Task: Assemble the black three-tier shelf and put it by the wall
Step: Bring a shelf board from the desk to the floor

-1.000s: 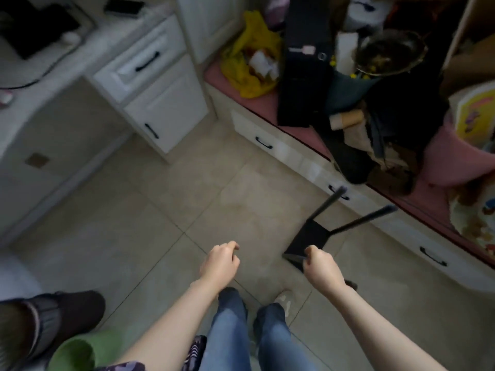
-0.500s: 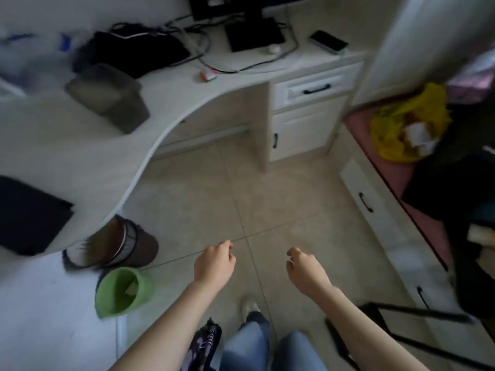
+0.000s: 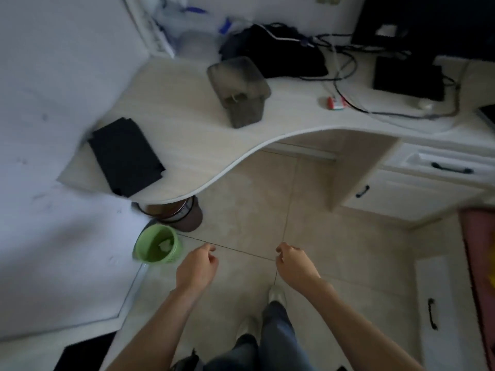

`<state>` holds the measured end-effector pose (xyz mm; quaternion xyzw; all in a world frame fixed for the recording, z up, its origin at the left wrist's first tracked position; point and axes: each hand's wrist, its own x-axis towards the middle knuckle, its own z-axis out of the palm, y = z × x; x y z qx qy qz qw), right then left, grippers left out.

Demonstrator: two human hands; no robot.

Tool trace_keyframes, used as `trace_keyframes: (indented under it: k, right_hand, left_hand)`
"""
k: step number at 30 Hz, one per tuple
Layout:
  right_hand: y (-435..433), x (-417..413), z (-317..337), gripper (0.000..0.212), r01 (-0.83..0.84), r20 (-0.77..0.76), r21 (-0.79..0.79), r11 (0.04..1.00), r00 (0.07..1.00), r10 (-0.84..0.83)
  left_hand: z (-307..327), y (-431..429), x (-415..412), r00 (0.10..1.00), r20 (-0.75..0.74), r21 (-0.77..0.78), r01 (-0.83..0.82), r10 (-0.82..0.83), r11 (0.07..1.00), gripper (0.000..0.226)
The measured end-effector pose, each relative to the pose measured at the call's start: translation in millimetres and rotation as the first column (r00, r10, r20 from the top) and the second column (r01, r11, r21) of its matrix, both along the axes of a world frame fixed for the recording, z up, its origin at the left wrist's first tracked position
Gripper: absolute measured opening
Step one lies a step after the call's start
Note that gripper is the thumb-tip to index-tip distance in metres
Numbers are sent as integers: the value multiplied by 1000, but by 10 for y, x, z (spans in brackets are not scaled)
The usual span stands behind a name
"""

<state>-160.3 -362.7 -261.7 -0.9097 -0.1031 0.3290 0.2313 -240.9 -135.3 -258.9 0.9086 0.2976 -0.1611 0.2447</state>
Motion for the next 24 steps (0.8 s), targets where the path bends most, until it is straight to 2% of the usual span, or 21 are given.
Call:
trace_keyframes:
  k: [5,9,19,24]
  right_hand:
    - [357,556,132,32,-195,-6,12,981,981,195]
    - [705,879,213,32,-290,6,41,956,957,291]
    - [1862,1374,343,28,-465,86,87,881,884,459]
    - [2517,1538,335,27,-495,105,111,862,868,485]
  left_hand:
    - [123,276,-3,951,13,-9,-309,309,951,30]
    - [213,405,18,880,76,-7,-470,470,882,29]
    - [344,1060,165,756,138,-57,-639,640,767,23]
    - [335,1646,317,677,140,-214,-692,723,690,25]
